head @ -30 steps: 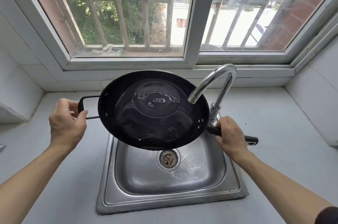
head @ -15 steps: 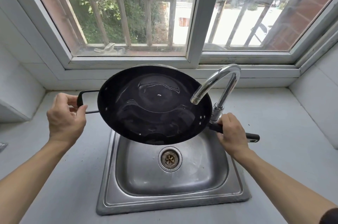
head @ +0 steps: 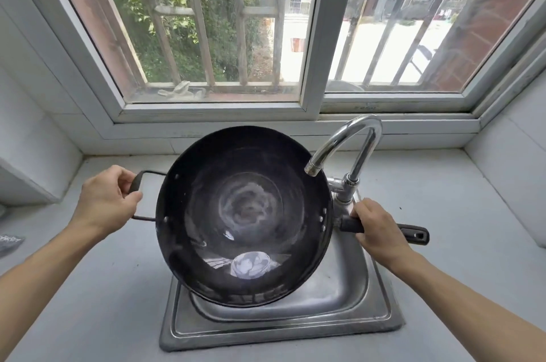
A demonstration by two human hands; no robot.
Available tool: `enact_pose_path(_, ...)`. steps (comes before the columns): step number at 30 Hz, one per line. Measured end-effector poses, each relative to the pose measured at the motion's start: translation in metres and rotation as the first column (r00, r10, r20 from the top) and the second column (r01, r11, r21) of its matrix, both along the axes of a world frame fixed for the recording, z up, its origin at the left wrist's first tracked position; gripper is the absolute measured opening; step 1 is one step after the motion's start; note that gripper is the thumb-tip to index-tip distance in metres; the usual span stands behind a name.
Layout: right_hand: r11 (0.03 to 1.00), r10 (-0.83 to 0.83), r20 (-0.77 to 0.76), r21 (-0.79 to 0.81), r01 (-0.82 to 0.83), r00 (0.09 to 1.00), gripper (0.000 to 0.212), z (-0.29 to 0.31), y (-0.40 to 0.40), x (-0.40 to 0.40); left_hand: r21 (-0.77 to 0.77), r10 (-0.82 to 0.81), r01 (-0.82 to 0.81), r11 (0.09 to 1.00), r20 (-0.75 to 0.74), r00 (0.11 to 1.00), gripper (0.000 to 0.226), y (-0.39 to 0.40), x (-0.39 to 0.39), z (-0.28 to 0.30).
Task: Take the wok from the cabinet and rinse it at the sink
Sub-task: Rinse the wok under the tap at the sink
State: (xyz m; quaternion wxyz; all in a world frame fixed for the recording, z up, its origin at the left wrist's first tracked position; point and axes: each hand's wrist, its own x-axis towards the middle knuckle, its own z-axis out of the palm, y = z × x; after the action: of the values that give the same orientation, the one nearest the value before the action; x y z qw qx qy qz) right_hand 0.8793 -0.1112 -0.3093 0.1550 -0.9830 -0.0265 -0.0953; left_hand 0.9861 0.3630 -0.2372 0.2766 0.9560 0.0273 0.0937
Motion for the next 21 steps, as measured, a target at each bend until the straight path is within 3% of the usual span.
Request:
enact_pose_path(6,0.995,0.06,-0.011,-0.075,-0.06,0.998,0.039,0.012,-0.003,-0.017,0.041,-0.003,0.007,0.999,-0.103,0.995,0.018,0.007,-0.013,0.009)
enact_pose_path(11,0.998,0.062,-0.005,-0.025,-0.063,0.998,0.042,0.027,-0.006,-0.036,0.13,-0.045,0.059,0.99,-0.109,0.993,0.017,0.002,-0.036,0.018)
enact_pose_path(15,0.993,0.092,0.009,-0.072,-0.091,0.996,0.04,0.043,-0.01,-0.052,0.163,-0.018,0.034,0.986,-0.104,0.994,0.014,-0.005,-0.053,0.032)
enact_pose_path(21,0.983,0.126,0.052,-0.138,-0.118,0.991,0.04,0.062,-0.022,-0.065,0.191,-0.004,0.023,0.981,-0.098,0.995,0.033,-0.011,-0.074,0.046)
